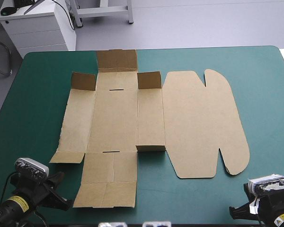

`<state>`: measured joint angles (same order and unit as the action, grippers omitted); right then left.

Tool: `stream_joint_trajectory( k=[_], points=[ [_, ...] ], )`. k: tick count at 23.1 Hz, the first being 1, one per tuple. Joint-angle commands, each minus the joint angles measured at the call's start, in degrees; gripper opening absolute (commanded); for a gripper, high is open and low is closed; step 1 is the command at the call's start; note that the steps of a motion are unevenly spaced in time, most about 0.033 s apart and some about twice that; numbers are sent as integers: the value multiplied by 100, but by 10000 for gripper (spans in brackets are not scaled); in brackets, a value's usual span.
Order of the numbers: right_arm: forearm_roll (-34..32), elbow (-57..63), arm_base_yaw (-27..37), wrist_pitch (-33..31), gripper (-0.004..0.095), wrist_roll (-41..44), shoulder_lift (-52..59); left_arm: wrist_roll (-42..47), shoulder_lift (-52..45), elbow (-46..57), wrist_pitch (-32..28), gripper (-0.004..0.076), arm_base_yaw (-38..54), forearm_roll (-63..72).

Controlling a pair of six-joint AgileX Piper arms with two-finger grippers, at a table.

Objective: Fold the box

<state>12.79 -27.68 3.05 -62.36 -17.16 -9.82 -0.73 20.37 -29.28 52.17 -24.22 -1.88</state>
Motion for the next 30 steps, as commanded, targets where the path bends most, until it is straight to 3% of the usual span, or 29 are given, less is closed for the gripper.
stream_joint_trajectory(
  k=[1,7,13,17,21,24,28,30],
  points=[
    [70,-138,-11,337,-14,-42,-79,-1,572,-699,-626,-6,-14,-143],
    [70,-138,-11,337,-14,-42,-79,-145,2677,-1974,-558,6,-2,-397],
    [70,-138,-11,337,-14,-42,-79,-359,3861,-2764,-410,17,81,-555],
    [70,-138,-11,337,-14,-42,-79,-1076,4371,-3283,-228,18,684,35],
    [70,-138,-11,337,-14,-42,-79,-2400,4658,-3568,63,18,1912,1492],
    [70,-138,-11,337,-14,-42,-79,-3909,4845,-3588,1139,18,3633,3401],
    [70,-138,-11,337,-14,-42,-79,-4510,4865,-3588,2037,17,5442,4061],
    [70,-138,-11,337,-14,-42,-79,-4741,4865,-3577,2160,17,6066,4397]
  ],
)
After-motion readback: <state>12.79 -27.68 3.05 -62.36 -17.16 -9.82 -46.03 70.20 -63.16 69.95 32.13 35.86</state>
